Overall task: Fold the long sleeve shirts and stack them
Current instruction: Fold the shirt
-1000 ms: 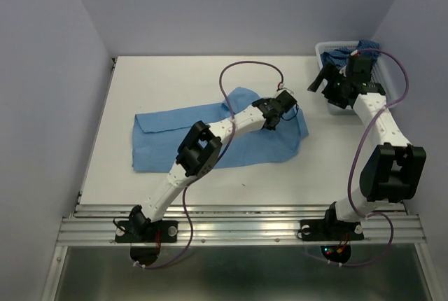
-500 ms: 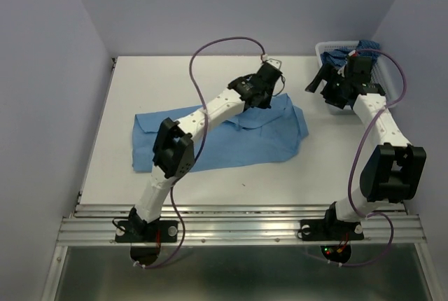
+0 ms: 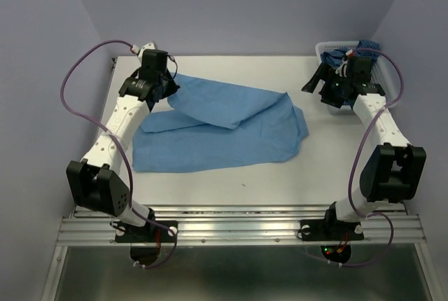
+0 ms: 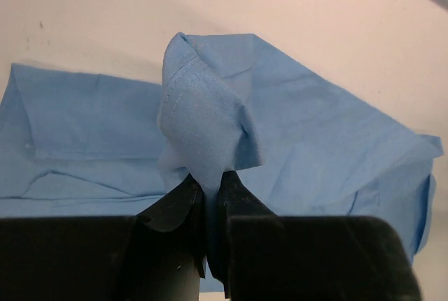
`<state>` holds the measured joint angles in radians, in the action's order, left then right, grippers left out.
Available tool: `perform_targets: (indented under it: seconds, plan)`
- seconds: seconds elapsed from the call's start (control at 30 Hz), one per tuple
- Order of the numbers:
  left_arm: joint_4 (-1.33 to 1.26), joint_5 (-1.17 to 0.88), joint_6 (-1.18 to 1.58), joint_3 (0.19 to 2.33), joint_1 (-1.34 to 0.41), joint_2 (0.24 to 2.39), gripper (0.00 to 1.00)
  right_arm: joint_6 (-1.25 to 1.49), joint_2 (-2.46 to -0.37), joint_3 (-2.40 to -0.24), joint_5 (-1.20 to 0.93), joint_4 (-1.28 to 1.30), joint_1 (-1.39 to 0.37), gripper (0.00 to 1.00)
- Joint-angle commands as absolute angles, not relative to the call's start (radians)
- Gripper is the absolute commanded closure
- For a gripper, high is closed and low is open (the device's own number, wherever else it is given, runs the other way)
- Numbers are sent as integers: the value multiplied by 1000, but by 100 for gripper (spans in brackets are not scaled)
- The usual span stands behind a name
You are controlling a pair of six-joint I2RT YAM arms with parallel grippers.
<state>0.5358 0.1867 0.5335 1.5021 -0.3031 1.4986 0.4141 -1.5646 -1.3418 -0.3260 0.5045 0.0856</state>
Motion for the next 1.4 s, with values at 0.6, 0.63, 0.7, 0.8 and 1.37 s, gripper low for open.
perform_targets:
  seconds: [0.6, 0.63, 0.7, 0.8, 1.37]
  plan:
    - [562, 57, 551, 1296, -89, 1563, 93, 364, -1597, -1342, -382, 485, 84, 0]
    - [555, 80, 552, 1286, -83, 1568, 89, 362, -1598, -1341, -383, 483, 84, 0]
    - [535, 95, 543, 1276, -75, 1597, 84, 356, -1601, -1338, -399, 479, 84, 0]
    - [477, 136, 509, 1282, -68, 1663, 83, 345, -1605, -1336, -381, 485, 46, 0]
    - [615, 216, 548, 1546, -61, 1692, 1, 413, -1540, -1146, -192, 511, -351, 0]
